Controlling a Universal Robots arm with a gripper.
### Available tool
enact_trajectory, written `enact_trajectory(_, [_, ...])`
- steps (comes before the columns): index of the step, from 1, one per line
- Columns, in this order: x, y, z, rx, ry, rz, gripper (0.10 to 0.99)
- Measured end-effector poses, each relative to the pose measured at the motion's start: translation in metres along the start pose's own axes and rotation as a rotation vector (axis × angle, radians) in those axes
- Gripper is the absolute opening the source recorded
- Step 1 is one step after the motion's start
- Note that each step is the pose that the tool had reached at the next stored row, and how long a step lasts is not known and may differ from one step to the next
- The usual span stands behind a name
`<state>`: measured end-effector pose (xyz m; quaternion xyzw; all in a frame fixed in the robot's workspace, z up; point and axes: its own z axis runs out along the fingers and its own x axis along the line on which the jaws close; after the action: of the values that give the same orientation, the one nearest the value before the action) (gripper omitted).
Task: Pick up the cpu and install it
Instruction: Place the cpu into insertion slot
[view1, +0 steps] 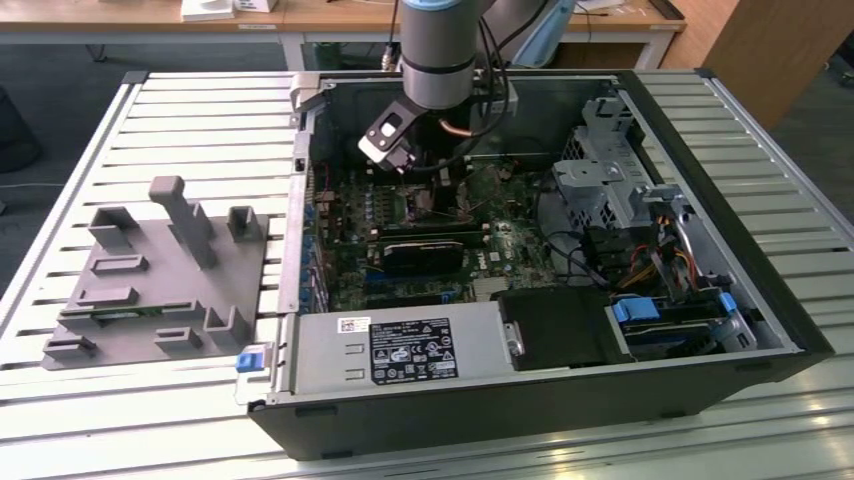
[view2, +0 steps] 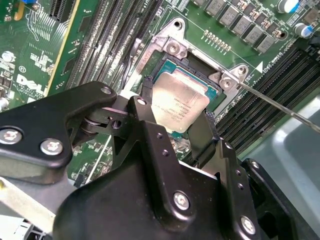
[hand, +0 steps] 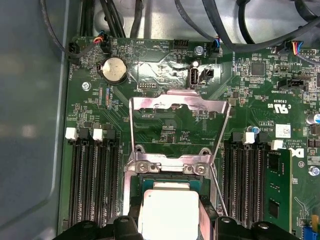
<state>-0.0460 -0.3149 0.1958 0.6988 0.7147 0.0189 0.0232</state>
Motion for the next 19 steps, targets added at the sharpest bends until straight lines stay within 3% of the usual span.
enact_trajectory(15, [0.0001, -0.0001, 0.0022, 0.0, 0.0005, 0.0, 0.545])
enact_trajectory(16, [0.0, -0.0001, 0.0022, 0.0, 0.0003, 0.0, 0.608])
enact_trajectory(19, [0.0, -0.0001, 0.0021, 0.0, 0.0, 0.0, 0.608])
